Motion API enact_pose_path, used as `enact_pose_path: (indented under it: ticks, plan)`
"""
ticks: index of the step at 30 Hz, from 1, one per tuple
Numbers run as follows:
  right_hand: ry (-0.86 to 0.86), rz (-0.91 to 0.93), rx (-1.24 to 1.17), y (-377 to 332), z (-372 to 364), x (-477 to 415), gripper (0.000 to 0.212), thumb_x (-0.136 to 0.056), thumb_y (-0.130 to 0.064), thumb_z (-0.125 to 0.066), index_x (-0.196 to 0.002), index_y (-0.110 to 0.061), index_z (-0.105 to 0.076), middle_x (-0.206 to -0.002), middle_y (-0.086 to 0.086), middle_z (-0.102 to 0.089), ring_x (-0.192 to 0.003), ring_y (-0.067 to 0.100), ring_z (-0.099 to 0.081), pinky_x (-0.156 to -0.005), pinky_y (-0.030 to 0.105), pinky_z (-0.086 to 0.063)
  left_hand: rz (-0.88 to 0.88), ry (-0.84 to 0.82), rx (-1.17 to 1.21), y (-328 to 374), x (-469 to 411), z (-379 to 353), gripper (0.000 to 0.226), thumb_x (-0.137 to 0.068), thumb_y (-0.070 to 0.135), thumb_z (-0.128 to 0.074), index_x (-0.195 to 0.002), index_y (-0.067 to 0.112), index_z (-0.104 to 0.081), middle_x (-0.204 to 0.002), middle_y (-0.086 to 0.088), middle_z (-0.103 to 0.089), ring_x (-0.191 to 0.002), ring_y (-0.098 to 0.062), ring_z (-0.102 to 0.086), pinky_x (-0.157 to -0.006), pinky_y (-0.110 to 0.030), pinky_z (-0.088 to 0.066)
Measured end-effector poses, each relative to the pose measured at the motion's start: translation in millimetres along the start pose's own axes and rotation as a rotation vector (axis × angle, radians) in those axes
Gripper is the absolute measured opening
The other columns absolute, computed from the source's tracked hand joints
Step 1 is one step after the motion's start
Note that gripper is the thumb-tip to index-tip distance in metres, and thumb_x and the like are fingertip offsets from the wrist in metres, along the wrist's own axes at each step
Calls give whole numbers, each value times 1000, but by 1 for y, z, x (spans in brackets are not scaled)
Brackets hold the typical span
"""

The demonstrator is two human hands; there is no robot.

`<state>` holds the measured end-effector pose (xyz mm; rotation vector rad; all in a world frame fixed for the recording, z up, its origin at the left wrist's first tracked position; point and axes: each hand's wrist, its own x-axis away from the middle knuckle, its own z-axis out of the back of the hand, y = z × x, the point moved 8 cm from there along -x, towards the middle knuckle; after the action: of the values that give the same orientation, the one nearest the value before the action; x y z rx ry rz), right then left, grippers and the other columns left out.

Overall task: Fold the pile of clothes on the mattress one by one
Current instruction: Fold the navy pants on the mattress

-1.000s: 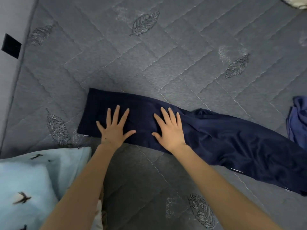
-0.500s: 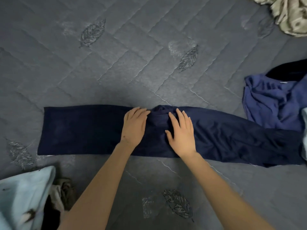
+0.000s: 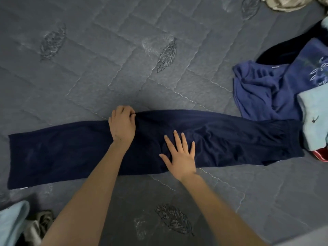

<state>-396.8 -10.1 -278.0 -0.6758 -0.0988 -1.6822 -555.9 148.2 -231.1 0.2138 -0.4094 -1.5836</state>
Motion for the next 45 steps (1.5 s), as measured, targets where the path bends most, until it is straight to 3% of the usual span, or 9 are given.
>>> enact_pose_path:
  ticks: [5,8,13,18,26,31,38,42,45]
  plan:
    - [217,4,-106,9,33,-1,59,-86,-49,-54,-137,-21,-51,-147,7,-45,-137,31,-39,-111,60,-26,-54,18,-11,20,2,-6,32,-96,15,-54,-127,11,-56,-132,-15,-52,-116,-35,-50,-97,-47,-37]
    - [385,-51,-83,43,75,-5,64,-81,-40,-69,-138,-20,-50,-146,8,-45,-137,33,-38,-112,56,-25,-253,-20,-98,58,29,-16,48,-97,33,-46,-142,18,-45,-146,-15,-42,-130,-36,-41,-111,-54,-24]
    - [397,-283,-125,142,120,13,75,-88,-43,-63,-151,-25,-27,-162,7,-9,-149,30,-2,-117,52,1,-367,-231,-244,128,85,-56,75,-89,63,-32,-154,29,-14,-160,-13,-14,-146,-37,-13,-113,-61,-8]
    - [320,-413,-103,223,136,37,84,-88,-49,-61,-154,-29,-12,-163,3,3,-149,28,7,-117,51,5,-511,-291,-369,188,115,-92,76,-88,65,-28,-154,28,-17,-160,-14,-12,-146,-39,-13,-112,-66,-7]
    - [343,-451,-136,301,141,64,92,-84,-44,-68,-154,-29,-11,-162,3,2,-149,29,2,-117,51,2,-601,-320,-372,261,132,-136,76,-86,65,-30,-153,30,-18,-160,-13,-14,-145,-39,-15,-111,-66,-6]
    - [445,-507,-393,343,139,78,102,-78,-42,-76,-155,-22,-11,-157,10,-19,-141,30,-24,-112,49,-29,-690,-396,-408,290,143,-170,84,-82,73,-30,-153,30,-17,-161,-9,-9,-146,-36,-10,-110,-67,-3]
    - [418,-631,-674,371,124,82,86,-79,-43,-75,-143,-5,-33,-141,14,-43,-130,30,-40,-108,42,-36,-613,-550,-449,290,141,-191,93,-74,85,-20,-147,41,17,-159,-1,22,-145,-30,21,-108,-64,15]
    - [344,-728,-753,364,135,80,49,-80,-42,-72,-112,-9,-54,-106,6,-65,-99,27,-62,-85,43,-51,-525,-487,-92,305,140,-161,87,-81,77,-36,-153,35,-10,-162,0,3,-148,-24,8,-114,-52,12]
    - [444,-621,-726,327,162,72,32,-82,-37,-70,-95,-10,-58,-91,3,-66,-87,24,-63,-78,41,-52,-346,-371,353,309,134,-125,58,-95,56,-38,-141,22,-46,-150,-1,-38,-139,-17,-33,-119,-44,-19]
